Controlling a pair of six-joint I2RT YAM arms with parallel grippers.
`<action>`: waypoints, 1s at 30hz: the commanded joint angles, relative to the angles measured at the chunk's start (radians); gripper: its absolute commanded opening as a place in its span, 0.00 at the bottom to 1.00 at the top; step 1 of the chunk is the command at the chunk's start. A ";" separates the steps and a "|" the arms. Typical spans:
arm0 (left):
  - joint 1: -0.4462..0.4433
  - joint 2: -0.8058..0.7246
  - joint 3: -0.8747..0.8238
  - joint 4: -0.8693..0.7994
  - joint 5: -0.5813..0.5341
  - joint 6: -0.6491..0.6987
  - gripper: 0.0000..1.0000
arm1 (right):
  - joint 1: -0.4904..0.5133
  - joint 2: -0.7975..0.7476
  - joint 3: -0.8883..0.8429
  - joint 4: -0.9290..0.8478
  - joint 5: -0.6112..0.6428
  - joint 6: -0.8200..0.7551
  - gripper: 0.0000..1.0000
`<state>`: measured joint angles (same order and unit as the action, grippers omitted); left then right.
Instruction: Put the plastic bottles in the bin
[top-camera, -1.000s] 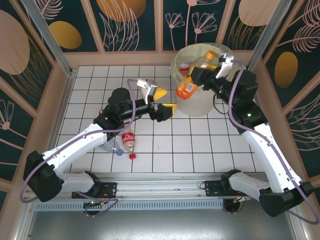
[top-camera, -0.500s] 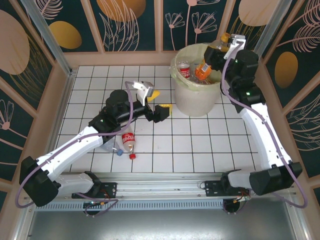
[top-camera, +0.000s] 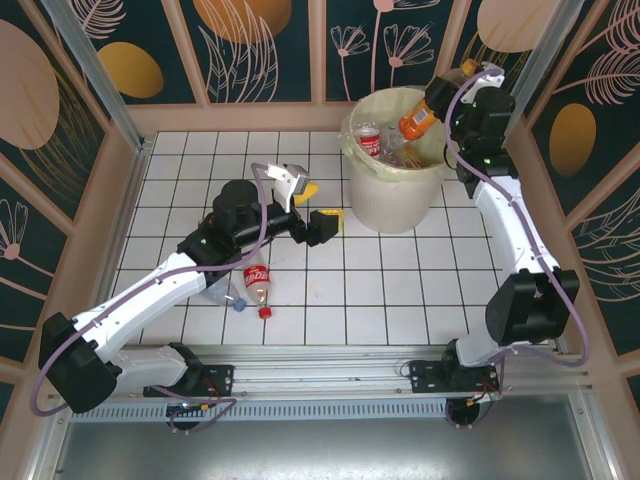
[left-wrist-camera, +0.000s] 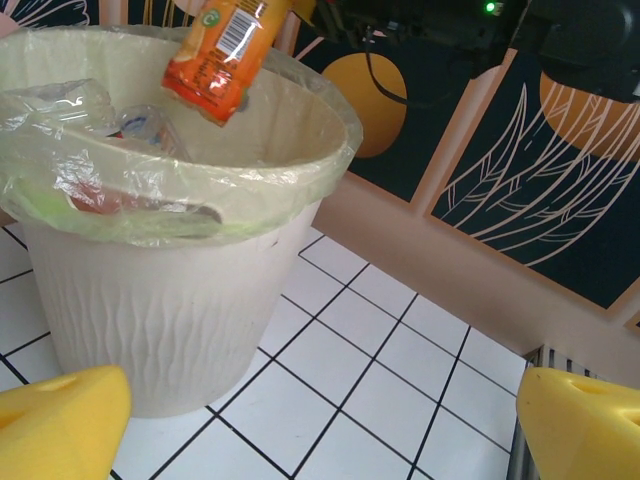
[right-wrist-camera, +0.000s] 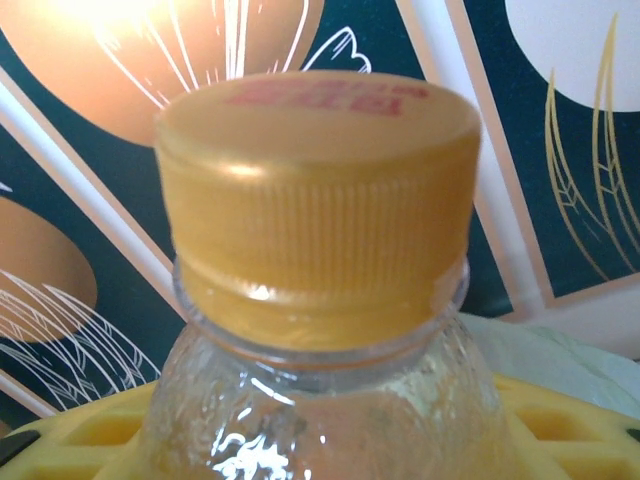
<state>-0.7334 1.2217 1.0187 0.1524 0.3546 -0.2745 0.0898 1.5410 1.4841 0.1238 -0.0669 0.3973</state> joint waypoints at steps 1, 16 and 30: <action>-0.007 -0.007 -0.007 0.004 0.001 -0.012 0.99 | -0.013 0.039 0.064 0.136 -0.072 0.084 0.58; -0.007 -0.029 -0.011 -0.020 -0.016 -0.022 0.99 | -0.023 0.231 0.171 0.229 -0.102 0.197 0.58; -0.008 0.020 0.020 -0.028 -0.008 -0.011 0.99 | 0.025 0.314 0.173 0.174 -0.141 0.219 0.60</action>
<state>-0.7334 1.2304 1.0161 0.1249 0.3500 -0.2821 0.0978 1.8343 1.6203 0.2886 -0.1677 0.5953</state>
